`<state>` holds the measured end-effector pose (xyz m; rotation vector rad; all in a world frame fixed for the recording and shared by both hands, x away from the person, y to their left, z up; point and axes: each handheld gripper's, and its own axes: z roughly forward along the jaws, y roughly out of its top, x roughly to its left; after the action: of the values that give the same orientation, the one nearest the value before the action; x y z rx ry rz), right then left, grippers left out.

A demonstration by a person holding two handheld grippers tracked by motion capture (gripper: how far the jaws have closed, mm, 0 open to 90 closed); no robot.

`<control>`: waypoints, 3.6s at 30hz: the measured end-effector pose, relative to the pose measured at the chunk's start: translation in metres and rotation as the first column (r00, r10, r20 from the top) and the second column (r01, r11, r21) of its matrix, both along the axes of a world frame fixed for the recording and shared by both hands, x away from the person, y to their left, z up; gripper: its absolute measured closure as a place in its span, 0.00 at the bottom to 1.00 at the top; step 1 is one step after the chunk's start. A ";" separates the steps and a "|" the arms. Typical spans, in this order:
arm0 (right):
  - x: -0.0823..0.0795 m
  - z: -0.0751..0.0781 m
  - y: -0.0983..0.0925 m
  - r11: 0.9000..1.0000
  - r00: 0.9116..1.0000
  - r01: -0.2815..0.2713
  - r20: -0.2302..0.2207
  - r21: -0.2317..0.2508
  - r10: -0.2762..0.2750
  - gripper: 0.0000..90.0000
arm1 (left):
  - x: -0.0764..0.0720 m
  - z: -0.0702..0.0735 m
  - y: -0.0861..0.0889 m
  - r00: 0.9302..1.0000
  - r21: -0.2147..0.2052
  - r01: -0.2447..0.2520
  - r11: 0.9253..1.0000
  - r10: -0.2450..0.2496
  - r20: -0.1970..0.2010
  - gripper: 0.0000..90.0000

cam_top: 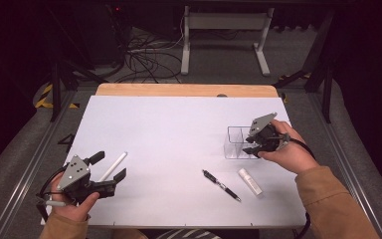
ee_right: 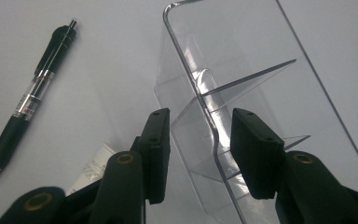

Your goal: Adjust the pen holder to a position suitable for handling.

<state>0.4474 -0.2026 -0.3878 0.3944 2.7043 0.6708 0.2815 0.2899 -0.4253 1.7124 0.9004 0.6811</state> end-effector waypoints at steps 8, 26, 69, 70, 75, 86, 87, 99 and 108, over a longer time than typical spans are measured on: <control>0.006 -0.008 0.008 0.999 0.999 0.002 -0.036 -0.035 -0.004 0.66 | 0.000 0.000 0.000 1.000 -0.004 0.003 1.000 -0.003 -0.001 0.12; 0.013 -0.025 0.019 0.995 0.996 -0.009 -0.090 -0.096 0.001 0.70 | 0.000 -0.001 0.001 1.000 -0.007 0.007 1.000 -0.007 -0.007 0.12; 0.001 0.006 0.056 0.976 0.980 -0.187 -0.092 -0.114 0.177 0.98 | -0.002 -0.002 -0.004 0.999 -0.017 0.029 0.999 -0.029 -0.022 0.12; 0.001 0.007 0.061 0.974 0.977 -0.200 -0.092 -0.111 0.190 0.98 | -0.002 -0.002 -0.003 0.999 -0.017 0.029 0.999 -0.030 -0.023 0.12; 0.000 0.012 0.088 0.966 0.970 -0.236 -0.093 -0.105 0.226 0.98 | -0.002 -0.002 -0.003 0.999 -0.021 0.031 0.999 -0.031 -0.023 0.12; -0.004 0.008 0.147 0.946 0.948 -0.306 -0.129 -0.110 0.292 0.98 | -0.002 -0.003 -0.003 0.999 -0.027 0.037 0.999 -0.038 -0.027 0.12; -0.004 0.008 0.151 0.944 0.947 -0.309 -0.131 -0.111 0.295 0.98 | -0.002 -0.003 -0.003 0.999 -0.025 0.037 0.999 -0.038 -0.025 0.12; -0.003 -0.006 0.186 0.926 0.928 -0.354 -0.168 -0.129 0.331 0.98 | -0.002 -0.005 -0.003 0.998 -0.025 0.045 0.999 -0.045 -0.031 0.12; 0.000 -0.013 0.200 0.917 0.921 -0.373 -0.177 -0.141 0.347 0.98 | -0.001 -0.006 -0.004 0.998 -0.027 0.048 0.998 -0.049 -0.034 0.12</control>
<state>0.4469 -0.0022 -0.4005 -0.1106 2.9820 0.5079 0.2802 0.2860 -0.4309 1.7215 0.8859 0.6063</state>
